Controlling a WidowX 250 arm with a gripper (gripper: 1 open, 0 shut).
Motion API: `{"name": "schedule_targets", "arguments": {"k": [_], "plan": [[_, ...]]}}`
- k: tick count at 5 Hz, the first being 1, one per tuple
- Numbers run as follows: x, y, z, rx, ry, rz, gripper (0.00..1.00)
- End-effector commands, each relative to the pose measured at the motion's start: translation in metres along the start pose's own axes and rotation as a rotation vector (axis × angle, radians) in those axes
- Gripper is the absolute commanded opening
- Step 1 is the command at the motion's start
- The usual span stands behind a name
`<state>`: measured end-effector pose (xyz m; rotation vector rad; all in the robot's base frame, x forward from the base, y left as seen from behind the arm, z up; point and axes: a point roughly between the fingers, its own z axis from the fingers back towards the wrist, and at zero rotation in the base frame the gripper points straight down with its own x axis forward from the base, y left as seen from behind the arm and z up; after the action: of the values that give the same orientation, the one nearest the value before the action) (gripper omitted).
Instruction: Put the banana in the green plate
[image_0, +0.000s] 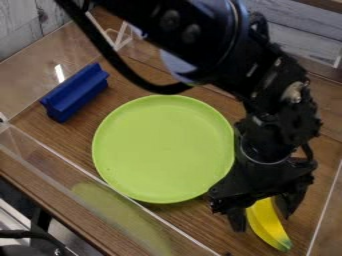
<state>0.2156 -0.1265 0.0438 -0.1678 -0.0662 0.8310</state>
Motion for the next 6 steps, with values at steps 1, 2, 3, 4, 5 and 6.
{"name": "schedule_targets", "arguments": {"k": [1, 2, 3, 4, 5, 6], "plan": [[-0.001, -0.007, 0.01, -0.042, -0.019, -0.021, 1.0], [-0.001, -0.007, 0.011, -0.044, -0.026, -0.025, 1.0], [-0.002, -0.005, 0.001, -0.044, -0.024, -0.02, 1.0], [-0.002, -0.003, -0.008, -0.042, -0.023, -0.013, 1.0], [-0.002, -0.002, -0.017, -0.041, -0.023, -0.007, 1.0], [-0.003, 0.0, -0.02, -0.038, -0.022, -0.005, 0.0]]}}
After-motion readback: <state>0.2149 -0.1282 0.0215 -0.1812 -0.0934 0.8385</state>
